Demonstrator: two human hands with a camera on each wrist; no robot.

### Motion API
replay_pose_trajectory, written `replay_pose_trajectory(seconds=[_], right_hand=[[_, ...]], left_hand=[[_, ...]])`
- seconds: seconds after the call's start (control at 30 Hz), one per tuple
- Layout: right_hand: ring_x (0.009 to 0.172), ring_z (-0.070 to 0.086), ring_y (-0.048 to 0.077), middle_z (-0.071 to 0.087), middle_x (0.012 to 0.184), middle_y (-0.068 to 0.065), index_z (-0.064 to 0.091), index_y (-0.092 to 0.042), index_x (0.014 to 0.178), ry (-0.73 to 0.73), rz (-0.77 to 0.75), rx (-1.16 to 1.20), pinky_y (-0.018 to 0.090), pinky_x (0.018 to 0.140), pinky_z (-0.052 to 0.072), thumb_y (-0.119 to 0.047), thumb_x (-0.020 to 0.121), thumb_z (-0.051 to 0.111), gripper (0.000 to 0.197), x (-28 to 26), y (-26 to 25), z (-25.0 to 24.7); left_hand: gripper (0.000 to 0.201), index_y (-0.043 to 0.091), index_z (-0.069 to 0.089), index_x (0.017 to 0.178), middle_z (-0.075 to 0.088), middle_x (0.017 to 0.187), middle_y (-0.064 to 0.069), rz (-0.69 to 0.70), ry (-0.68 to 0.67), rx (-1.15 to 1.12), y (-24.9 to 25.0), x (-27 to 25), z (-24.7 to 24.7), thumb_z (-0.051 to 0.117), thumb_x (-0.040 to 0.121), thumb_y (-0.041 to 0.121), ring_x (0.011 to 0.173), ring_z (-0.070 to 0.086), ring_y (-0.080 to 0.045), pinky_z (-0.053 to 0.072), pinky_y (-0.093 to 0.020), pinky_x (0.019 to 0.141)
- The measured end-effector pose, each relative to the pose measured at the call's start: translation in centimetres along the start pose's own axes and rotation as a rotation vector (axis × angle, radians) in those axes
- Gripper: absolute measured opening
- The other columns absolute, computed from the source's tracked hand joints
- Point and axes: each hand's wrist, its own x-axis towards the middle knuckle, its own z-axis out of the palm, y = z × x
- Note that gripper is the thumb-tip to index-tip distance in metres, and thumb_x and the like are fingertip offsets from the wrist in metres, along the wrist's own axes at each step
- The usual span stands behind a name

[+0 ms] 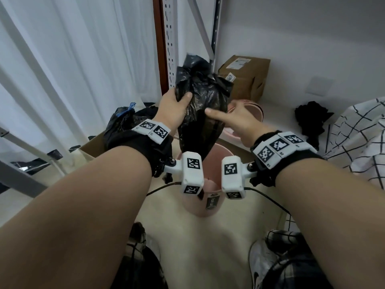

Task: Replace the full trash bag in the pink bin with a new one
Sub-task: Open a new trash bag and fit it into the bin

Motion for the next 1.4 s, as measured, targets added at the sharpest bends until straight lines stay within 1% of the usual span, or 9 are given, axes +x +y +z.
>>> replay_pose_trajectory(seconds=[0.07, 0.13, 0.33, 0.5, 0.6, 0.77, 1.07, 1.23, 1.4], right_hand=[[0.068, 0.062, 0.003, 0.06, 0.091, 0.002, 0.058, -0.008, 0.105, -0.095, 0.05, -0.043, 0.006, 0.044, 0.043, -0.011, 0.086, 0.067, 0.021, -0.3, 0.0, 0.5], [0.069, 0.058, 0.012, 0.061, 0.086, 0.006, 0.06, -0.012, 0.087, -0.062, 0.037, -0.045, 0.011, 0.05, 0.046, -0.009, 0.089, 0.061, 0.004, 0.1, 0.2, 0.7], [0.102, 0.063, 0.026, 0.065, 0.108, 0.009, 0.058, -0.013, 0.111, 0.087, 0.027, 0.186, 0.037, 0.08, 0.052, -0.021, 0.095, 0.044, 0.023, 1.2, -0.4, 0.6], [0.111, 0.056, 0.026, 0.056, 0.118, 0.008, 0.043, -0.01, 0.128, 0.158, -0.016, 0.078, 0.047, 0.104, 0.044, -0.03, 0.096, 0.044, 0.038, 1.2, -0.6, 1.1], [0.11, 0.056, 0.024, 0.056, 0.112, 0.007, 0.045, -0.011, 0.119, 0.167, -0.063, 0.056, 0.044, 0.103, 0.044, -0.027, 0.096, 0.046, 0.028, 1.1, -0.8, 1.3], [0.109, 0.056, 0.026, 0.059, 0.111, 0.011, 0.051, -0.004, 0.116, 0.269, -0.193, -0.095, 0.043, 0.102, 0.045, -0.018, 0.098, 0.042, 0.025, 1.1, -0.8, 1.4], [0.11, 0.06, 0.026, 0.065, 0.107, 0.008, 0.061, -0.014, 0.101, 0.184, -0.235, 0.134, 0.041, 0.104, 0.046, -0.016, 0.1, 0.038, 0.023, 0.4, -1.3, 1.4], [0.122, 0.054, 0.023, 0.058, 0.126, 0.006, 0.05, -0.019, 0.124, 0.136, -0.219, 0.256, 0.042, 0.108, 0.042, -0.026, 0.101, 0.036, 0.027, 0.0, -1.9, 1.7], [0.125, 0.049, 0.021, 0.052, 0.131, 0.006, 0.037, -0.013, 0.136, 0.125, -0.266, 0.16, 0.041, 0.11, 0.038, -0.031, 0.1, 0.034, 0.041, 0.0, -1.9, 2.1]], left_hand=[[0.033, 0.006, 0.056, 0.123, 0.064, 0.121, -0.012, -0.012, 0.01, -0.032, 0.0, 0.1, 0.0, 0.051, 0.094, 0.021, 0.112, 0.06, -0.026, 0.047, -0.044, 0.102], [0.032, 0.005, 0.055, 0.123, 0.064, 0.12, -0.012, -0.016, 0.034, 0.008, 0.0, 0.1, -0.1, 0.05, 0.095, 0.02, 0.112, 0.06, -0.025, 0.047, -0.039, 0.101], [0.051, 0.004, 0.038, 0.114, 0.054, 0.108, -0.015, -0.115, 0.069, 0.438, -1.2, 0.1, -0.2, 0.067, 0.084, 0.033, 0.096, 0.055, -0.027, 0.045, -0.039, 0.087], [0.052, 0.014, 0.038, 0.056, 0.04, 0.059, -0.004, -0.103, -0.155, 0.411, 0.5, -0.7, 0.6, 0.034, 0.099, 0.043, 0.058, 0.04, -0.018, 0.033, -0.03, 0.071], [0.069, 0.009, 0.069, 0.101, 0.066, 0.095, -0.003, -0.228, -0.263, 0.215, 1.6, -1.1, 1.0, 0.035, 0.087, 0.068, 0.092, 0.062, -0.019, 0.045, -0.03, 0.092], [0.017, 0.009, 0.068, 0.083, 0.066, 0.081, -0.008, -0.025, -0.238, 0.39, 0.9, -0.6, 0.9, 0.06, 0.089, 0.023, 0.081, 0.066, -0.024, 0.053, -0.039, 0.084], [0.037, 0.016, 0.048, 0.111, 0.059, 0.118, -0.013, -0.027, 0.038, 0.288, -0.4, 0.0, 0.6, 0.062, 0.084, 0.035, 0.101, 0.063, -0.026, 0.053, -0.034, 0.087], [0.059, 0.013, 0.046, 0.124, 0.058, 0.117, -0.002, -0.024, -0.08, 0.136, 0.6, -0.9, 1.5, 0.056, 0.084, 0.055, 0.109, 0.056, -0.015, 0.044, -0.028, 0.097], [0.027, 0.01, 0.064, 0.087, 0.056, 0.075, 0.002, -0.02, -0.078, 0.155, 0.6, -0.7, 1.7, 0.055, 0.091, 0.035, 0.082, 0.056, -0.017, 0.043, -0.029, 0.077]])
